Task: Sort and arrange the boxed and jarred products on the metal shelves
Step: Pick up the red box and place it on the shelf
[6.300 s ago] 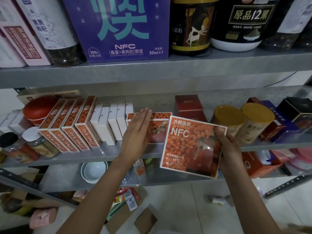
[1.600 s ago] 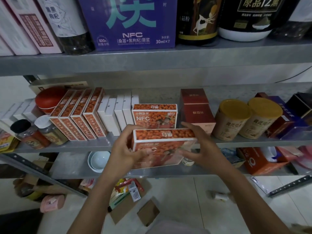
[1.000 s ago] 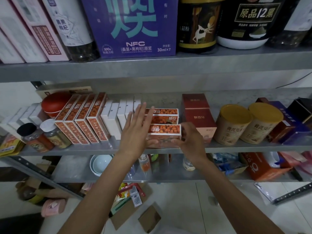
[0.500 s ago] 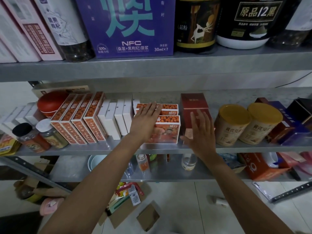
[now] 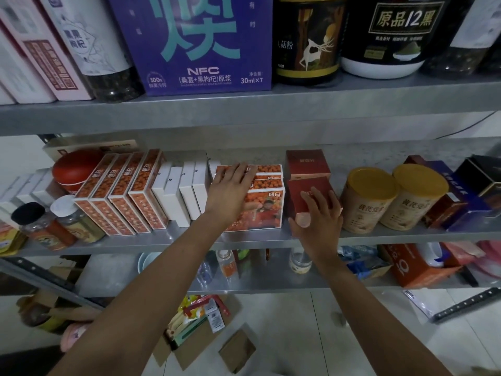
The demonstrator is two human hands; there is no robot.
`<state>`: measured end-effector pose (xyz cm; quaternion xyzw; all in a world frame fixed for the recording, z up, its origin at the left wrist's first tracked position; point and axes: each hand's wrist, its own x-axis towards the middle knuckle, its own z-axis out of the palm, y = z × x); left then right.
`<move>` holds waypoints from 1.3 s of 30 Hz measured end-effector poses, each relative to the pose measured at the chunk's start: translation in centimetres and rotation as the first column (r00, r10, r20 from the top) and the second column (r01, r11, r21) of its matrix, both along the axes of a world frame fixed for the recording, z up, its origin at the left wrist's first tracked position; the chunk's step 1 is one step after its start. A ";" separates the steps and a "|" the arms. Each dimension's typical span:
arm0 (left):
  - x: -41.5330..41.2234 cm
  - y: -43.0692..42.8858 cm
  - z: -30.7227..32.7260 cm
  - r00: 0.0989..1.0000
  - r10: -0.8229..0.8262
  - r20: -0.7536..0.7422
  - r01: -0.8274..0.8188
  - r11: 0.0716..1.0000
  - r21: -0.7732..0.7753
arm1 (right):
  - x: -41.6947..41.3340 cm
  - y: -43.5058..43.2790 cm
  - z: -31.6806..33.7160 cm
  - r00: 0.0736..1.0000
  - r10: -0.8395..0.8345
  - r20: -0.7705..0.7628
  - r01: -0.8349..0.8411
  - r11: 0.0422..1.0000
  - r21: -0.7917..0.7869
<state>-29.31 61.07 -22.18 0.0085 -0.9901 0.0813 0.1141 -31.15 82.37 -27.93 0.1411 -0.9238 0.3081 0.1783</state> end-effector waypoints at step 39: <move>13.4 9.1 -4.9 0.953 0.009 0.304 -0.264 -0.474 0.840 | 7.7 5.9 3.9 0.715 0.346 0.607 0.130 0.788 -0.602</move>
